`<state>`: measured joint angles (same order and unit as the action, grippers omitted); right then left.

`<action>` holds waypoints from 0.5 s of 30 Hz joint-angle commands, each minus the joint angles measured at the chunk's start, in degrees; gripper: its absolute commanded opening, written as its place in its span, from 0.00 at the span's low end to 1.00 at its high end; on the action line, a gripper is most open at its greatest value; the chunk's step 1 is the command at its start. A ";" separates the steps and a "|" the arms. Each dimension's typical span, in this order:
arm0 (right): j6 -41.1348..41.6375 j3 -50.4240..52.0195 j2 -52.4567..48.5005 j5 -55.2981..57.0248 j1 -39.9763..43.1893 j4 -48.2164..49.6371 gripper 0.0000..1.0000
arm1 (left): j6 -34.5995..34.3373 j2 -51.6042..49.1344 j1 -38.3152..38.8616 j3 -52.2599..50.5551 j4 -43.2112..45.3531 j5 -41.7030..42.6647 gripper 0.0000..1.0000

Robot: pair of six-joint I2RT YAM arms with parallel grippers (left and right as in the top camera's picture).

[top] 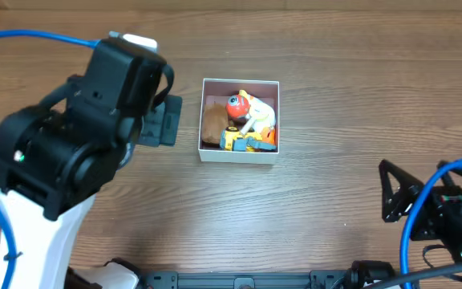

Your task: Pack container

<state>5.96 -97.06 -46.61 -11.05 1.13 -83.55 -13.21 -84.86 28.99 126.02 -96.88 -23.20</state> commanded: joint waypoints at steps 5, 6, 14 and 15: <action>-6.03 15.37 8.02 8.44 0.24 13.11 1.00 | -0.76 -4.59 -0.11 0.00 0.11 -1.16 1.00; -5.99 22.32 11.91 8.41 0.24 16.81 1.00 | -0.76 -5.05 -0.11 0.00 0.09 -1.16 1.00; -5.97 67.63 31.80 7.34 0.24 39.04 1.00 | -0.74 -6.88 -0.11 -0.02 0.11 -1.16 1.00; -5.95 70.12 32.37 7.34 0.24 41.62 1.00 | -0.74 -6.88 -0.11 -0.02 0.11 -1.16 1.00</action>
<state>0.23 -32.01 -16.27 -3.62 1.13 -46.50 -13.28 -91.64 28.99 125.91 -96.66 -23.44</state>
